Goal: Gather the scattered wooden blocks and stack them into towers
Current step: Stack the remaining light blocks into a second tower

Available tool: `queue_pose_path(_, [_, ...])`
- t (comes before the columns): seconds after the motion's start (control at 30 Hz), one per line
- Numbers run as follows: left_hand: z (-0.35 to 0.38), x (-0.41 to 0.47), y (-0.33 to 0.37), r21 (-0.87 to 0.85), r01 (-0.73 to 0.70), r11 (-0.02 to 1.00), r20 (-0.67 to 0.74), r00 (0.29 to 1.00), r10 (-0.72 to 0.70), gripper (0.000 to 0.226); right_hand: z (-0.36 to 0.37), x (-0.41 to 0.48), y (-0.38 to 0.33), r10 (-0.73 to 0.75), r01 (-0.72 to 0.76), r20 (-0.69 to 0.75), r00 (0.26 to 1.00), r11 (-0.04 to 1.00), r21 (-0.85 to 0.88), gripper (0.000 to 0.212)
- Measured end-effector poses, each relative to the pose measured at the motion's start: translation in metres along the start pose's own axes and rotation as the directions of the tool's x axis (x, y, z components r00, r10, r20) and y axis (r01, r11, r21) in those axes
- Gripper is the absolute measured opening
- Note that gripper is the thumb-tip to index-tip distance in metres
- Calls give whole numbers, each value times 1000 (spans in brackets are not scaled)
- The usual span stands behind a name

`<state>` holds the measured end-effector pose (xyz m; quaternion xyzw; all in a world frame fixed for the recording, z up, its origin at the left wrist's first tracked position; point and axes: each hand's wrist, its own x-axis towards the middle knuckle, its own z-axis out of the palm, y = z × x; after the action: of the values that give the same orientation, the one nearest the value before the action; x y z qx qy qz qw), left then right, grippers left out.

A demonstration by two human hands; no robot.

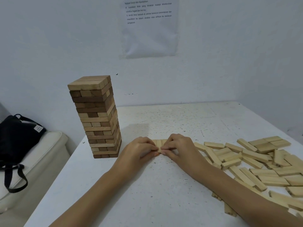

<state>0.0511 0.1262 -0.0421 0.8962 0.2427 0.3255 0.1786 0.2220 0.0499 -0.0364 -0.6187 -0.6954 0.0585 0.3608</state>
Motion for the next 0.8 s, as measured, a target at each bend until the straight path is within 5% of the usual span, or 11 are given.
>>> queue_pose_path(0.4, [-1,-1,5,3,24,1000,-24,999,-23,43,-3,1,-2,14,-12,50,999,999,-52,19])
queue_pose_path(0.8, [-7,0,33,77,-45,996,-90,995,52,31,-48,4,-19,61,-60,-70,996,998,23,22])
